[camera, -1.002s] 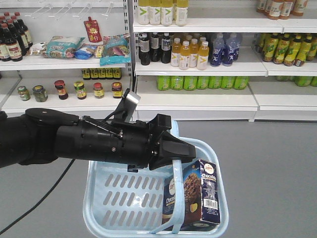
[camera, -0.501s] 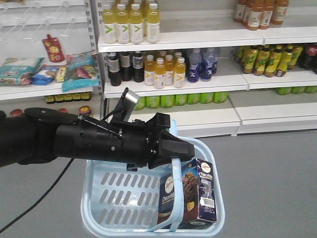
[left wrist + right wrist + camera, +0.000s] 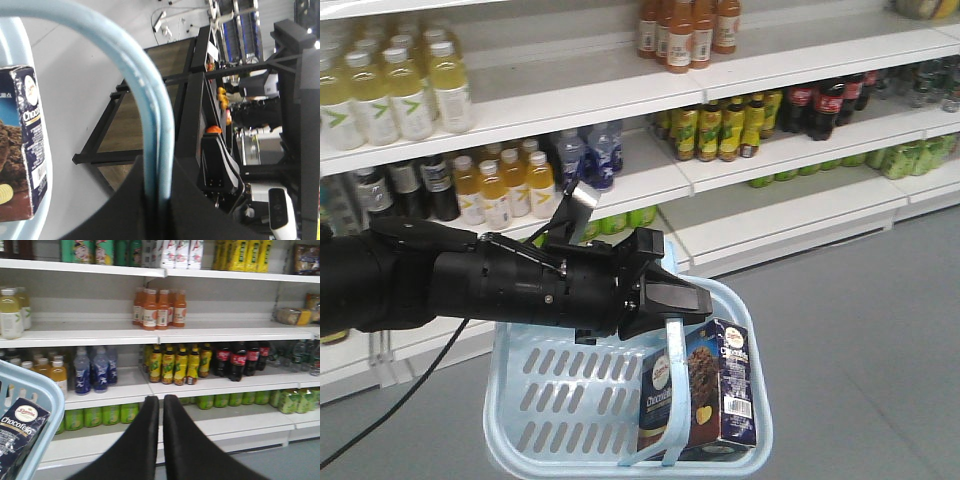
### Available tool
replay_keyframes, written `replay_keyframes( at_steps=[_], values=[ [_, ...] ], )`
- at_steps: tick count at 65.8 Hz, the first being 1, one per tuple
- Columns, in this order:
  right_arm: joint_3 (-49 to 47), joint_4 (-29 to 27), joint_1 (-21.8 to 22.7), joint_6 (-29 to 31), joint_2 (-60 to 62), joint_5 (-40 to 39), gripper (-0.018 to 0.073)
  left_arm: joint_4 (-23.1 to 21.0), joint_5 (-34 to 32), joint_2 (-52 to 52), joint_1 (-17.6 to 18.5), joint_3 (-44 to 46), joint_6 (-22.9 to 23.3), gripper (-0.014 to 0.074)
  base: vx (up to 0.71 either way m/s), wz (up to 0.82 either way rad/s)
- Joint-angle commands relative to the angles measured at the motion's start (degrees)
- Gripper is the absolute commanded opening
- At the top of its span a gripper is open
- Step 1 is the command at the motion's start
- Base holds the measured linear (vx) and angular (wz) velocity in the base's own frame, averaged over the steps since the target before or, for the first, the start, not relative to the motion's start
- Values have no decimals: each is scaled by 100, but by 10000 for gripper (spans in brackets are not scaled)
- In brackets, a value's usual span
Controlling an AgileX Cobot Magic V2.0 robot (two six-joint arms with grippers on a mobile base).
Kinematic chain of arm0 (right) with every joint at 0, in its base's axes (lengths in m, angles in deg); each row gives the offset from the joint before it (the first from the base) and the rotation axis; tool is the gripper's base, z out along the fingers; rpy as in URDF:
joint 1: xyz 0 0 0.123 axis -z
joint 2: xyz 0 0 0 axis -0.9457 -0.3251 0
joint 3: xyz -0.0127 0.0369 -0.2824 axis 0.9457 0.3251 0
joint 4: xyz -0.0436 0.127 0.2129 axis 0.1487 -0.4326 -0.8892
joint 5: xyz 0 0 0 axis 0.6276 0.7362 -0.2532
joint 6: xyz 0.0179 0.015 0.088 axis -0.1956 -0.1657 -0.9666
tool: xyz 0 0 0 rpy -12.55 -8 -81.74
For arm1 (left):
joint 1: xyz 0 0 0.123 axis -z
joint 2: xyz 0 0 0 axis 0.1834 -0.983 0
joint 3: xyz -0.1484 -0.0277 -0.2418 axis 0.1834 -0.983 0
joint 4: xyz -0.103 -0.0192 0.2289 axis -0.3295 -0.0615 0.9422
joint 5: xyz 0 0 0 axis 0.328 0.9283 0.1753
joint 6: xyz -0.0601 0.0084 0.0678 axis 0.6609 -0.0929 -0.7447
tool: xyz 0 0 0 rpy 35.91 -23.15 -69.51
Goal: Left arm holds basket, right arm returns cookies
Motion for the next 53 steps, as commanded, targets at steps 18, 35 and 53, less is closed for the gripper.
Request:
replay_keyframes(
  at_steps=[18, 35, 53],
  values=[
    [103, 45, 27, 25, 65, -432, -10, -644, 331, 312, 1, 163, -40, -3, 31, -67],
    [103, 45, 27, 25, 65, -432, -10, -639, 325, 312, 1, 163, -40, -3, 27, -77],
    [103, 45, 27, 25, 65, -432, -10, -644, 309, 312, 1, 163, -40, -3, 22, -80]
  ],
)
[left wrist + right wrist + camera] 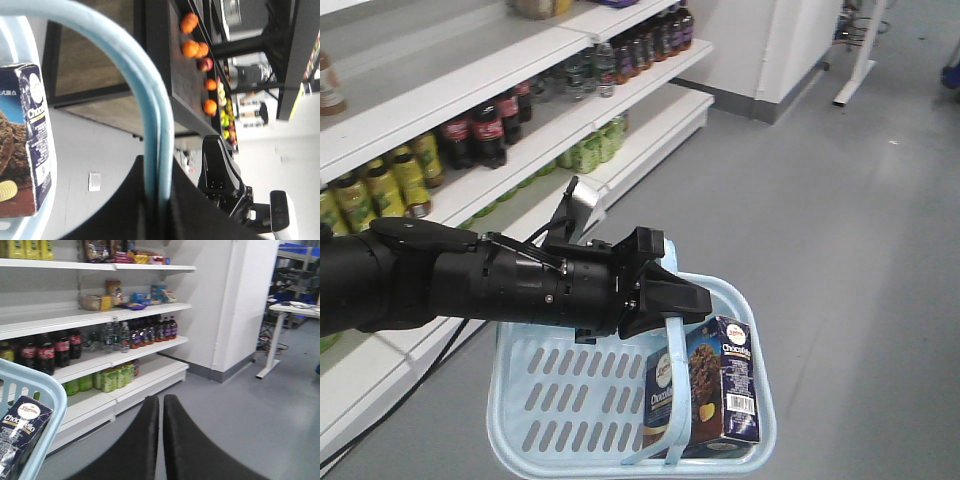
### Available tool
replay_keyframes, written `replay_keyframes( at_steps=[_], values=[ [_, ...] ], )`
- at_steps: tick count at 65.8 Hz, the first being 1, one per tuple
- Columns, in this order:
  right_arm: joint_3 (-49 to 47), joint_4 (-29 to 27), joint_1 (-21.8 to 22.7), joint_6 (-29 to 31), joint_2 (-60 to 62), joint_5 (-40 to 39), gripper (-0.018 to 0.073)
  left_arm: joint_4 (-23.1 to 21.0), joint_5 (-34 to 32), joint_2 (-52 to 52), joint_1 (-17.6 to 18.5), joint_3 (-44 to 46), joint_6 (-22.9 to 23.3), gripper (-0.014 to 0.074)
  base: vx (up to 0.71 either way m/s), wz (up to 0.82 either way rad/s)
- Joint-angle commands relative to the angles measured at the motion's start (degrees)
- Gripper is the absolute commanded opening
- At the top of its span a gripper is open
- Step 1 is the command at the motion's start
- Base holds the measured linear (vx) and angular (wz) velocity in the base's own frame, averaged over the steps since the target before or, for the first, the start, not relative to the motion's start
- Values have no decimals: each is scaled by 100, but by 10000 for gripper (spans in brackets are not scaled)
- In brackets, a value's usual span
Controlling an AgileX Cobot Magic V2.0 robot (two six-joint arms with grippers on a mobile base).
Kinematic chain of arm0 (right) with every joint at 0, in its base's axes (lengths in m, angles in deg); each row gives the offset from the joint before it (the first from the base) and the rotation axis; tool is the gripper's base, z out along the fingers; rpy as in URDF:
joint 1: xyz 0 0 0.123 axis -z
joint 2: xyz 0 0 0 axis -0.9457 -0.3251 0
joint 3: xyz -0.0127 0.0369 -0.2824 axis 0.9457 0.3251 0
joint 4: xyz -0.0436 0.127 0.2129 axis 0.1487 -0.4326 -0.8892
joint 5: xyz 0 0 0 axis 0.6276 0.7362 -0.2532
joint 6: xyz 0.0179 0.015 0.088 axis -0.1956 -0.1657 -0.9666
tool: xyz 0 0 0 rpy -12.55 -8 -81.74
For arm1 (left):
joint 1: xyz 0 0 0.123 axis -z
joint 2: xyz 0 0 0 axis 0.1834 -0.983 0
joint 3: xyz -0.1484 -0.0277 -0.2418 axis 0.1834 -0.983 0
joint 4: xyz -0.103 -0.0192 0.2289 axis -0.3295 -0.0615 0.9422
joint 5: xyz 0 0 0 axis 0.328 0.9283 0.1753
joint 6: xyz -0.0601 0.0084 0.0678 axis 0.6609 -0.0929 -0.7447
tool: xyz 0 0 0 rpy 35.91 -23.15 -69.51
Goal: Left arm holds basket, right arm returns cookies
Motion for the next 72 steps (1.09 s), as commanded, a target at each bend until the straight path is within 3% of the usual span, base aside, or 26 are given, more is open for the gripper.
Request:
replay_keyframes(
  at_steps=[1, 38, 72],
  values=[
    [103, 45, 27, 25, 65, -432, -10, -637, 343, 312, 1, 163, -40, -3, 20, -77],
    [103, 45, 27, 25, 65, -432, -10, -637, 324, 312, 1, 163, -40, -3, 17, -64],
    [103, 45, 27, 25, 65, -432, -10, -637, 324, 312, 1, 163, -40, -3, 12, -33]
  ],
)
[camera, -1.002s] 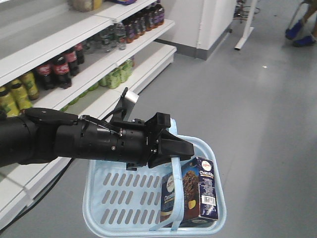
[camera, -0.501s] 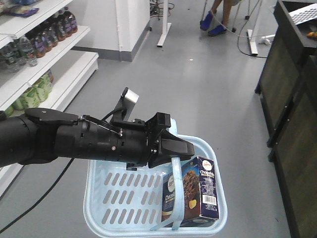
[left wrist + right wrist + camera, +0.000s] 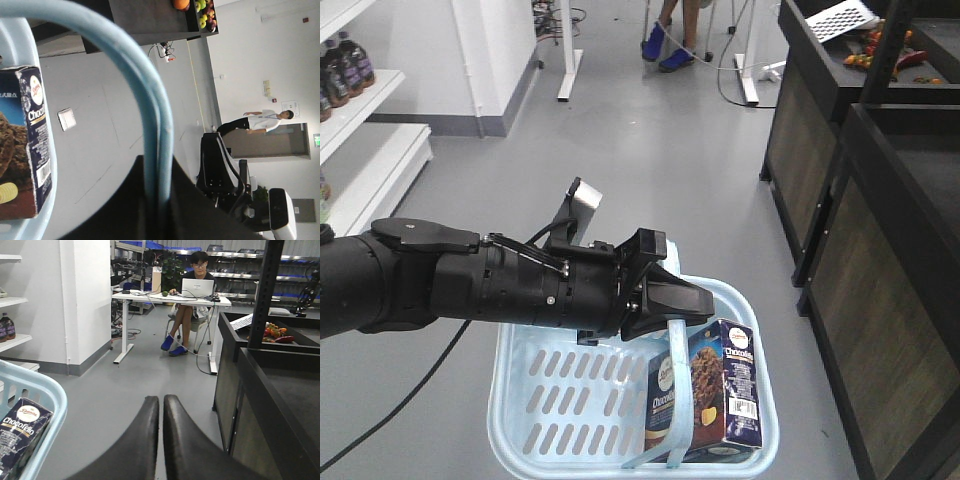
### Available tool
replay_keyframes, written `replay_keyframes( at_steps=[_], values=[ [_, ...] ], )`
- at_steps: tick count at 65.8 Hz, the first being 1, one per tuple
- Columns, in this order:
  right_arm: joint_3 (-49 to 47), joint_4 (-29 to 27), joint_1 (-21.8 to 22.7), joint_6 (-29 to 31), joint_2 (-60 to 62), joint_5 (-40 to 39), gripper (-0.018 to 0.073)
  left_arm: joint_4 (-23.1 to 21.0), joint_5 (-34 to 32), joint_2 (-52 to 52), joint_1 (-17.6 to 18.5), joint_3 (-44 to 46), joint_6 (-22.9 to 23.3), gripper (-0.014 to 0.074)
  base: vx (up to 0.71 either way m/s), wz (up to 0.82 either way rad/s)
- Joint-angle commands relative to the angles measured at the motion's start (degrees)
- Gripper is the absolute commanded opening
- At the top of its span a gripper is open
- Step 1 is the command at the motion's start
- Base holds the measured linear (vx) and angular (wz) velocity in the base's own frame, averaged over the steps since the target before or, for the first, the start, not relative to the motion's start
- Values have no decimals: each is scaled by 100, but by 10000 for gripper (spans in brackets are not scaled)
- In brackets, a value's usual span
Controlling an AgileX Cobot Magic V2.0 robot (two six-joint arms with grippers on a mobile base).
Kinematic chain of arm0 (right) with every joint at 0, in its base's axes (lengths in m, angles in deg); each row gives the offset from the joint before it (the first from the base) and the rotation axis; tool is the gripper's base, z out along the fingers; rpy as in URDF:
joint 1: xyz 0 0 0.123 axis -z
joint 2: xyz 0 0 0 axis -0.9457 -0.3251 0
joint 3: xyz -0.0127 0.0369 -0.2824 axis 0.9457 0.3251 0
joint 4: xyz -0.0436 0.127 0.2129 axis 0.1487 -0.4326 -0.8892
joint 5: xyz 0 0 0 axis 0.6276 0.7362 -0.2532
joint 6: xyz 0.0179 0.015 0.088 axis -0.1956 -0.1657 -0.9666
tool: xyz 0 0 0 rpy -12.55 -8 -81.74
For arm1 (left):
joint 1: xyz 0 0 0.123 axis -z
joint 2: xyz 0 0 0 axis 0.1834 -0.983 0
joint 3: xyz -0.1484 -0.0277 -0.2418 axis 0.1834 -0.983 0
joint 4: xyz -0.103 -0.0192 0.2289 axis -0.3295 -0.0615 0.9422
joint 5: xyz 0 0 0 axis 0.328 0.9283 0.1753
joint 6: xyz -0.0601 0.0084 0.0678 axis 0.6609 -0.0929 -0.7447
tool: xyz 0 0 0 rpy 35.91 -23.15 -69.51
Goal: Left arm holds basket, right arm returns cookies
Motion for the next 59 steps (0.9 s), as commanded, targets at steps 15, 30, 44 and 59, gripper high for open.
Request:
replay_keyframes(
  at_steps=[15, 30, 44, 59],
  values=[
    [103, 45, 27, 25, 65, -432, -10, -630, 324, 312, 1, 163, -40, -3, 24, -16],
    [103, 45, 27, 25, 65, -432, -10, -630, 324, 312, 1, 163, -40, -3, 35, 2],
    [103, 45, 27, 25, 65, -432, -10, -630, 324, 312, 1, 163, -40, -3, 39, 9],
    [103, 45, 27, 25, 65, -432, -10, -630, 324, 312, 1, 163, -40, -3, 38, 3]
  ],
)
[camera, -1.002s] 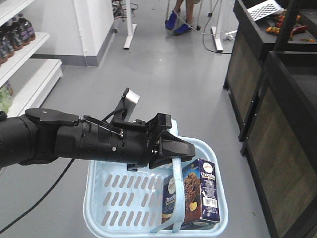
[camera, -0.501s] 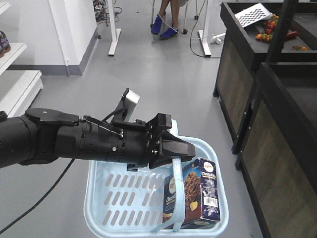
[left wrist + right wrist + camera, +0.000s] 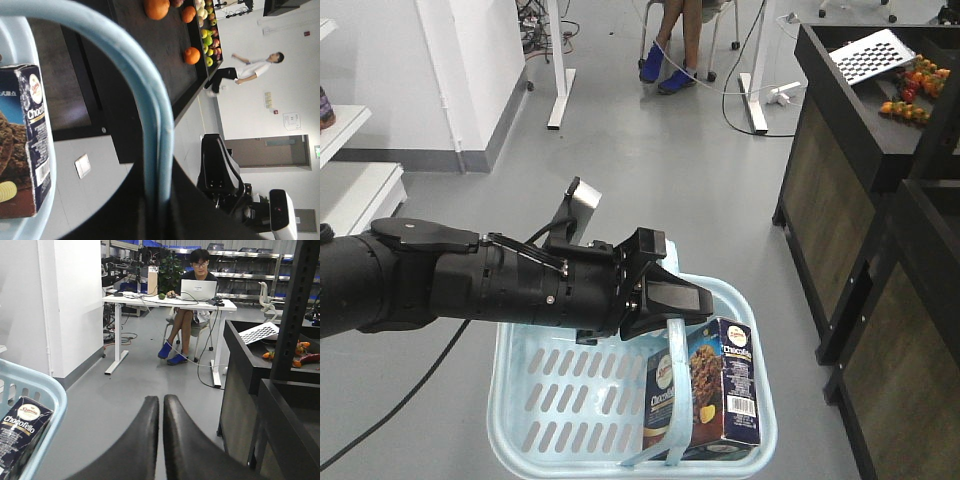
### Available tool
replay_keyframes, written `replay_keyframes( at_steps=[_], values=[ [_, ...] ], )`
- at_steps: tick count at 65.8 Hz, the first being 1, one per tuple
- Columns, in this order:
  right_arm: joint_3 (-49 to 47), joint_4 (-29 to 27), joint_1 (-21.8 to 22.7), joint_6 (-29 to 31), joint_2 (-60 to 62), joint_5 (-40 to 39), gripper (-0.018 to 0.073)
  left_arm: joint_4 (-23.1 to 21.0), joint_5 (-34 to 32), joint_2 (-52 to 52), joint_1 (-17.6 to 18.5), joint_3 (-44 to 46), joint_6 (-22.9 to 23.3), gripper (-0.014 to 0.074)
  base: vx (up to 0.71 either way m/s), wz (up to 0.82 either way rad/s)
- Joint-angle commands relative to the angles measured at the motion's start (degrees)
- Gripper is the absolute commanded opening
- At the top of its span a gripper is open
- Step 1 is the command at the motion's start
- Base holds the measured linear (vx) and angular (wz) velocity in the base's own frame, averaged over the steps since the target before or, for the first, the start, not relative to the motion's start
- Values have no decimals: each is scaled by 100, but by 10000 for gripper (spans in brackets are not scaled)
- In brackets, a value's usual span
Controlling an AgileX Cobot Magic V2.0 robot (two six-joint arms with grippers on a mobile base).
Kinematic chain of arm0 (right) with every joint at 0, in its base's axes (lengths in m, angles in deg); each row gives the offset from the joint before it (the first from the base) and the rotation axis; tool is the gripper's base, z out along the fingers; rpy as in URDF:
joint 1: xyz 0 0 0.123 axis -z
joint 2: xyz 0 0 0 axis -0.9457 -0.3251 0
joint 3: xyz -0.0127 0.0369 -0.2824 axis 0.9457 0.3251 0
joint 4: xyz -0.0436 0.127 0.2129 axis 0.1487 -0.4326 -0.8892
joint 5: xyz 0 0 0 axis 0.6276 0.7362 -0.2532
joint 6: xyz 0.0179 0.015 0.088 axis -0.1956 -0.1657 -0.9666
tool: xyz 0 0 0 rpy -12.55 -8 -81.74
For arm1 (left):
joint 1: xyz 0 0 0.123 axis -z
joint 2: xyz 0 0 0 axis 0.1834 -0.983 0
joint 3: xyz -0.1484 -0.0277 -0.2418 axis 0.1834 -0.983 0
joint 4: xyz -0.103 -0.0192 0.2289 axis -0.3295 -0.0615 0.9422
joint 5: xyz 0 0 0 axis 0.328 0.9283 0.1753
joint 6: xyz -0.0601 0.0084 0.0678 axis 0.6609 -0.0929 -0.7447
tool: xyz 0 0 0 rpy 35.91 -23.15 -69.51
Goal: Left arm holds basket, right arm returns cookies
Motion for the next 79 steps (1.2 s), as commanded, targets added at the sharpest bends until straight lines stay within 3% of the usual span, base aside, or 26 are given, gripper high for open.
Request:
replay_keyframes(
  at_steps=[1, 47, 79],
  values=[
    [103, 45, 27, 25, 65, -432, -10, -630, 324, 312, 1, 163, -40, -3, 38, -2],
    [103, 45, 27, 25, 65, -432, -10, -630, 324, 312, 1, 163, -40, -3, 37, -3],
    [103, 45, 27, 25, 65, -432, -10, -630, 324, 312, 1, 163, -40, -3, 37, 36]
  ],
)
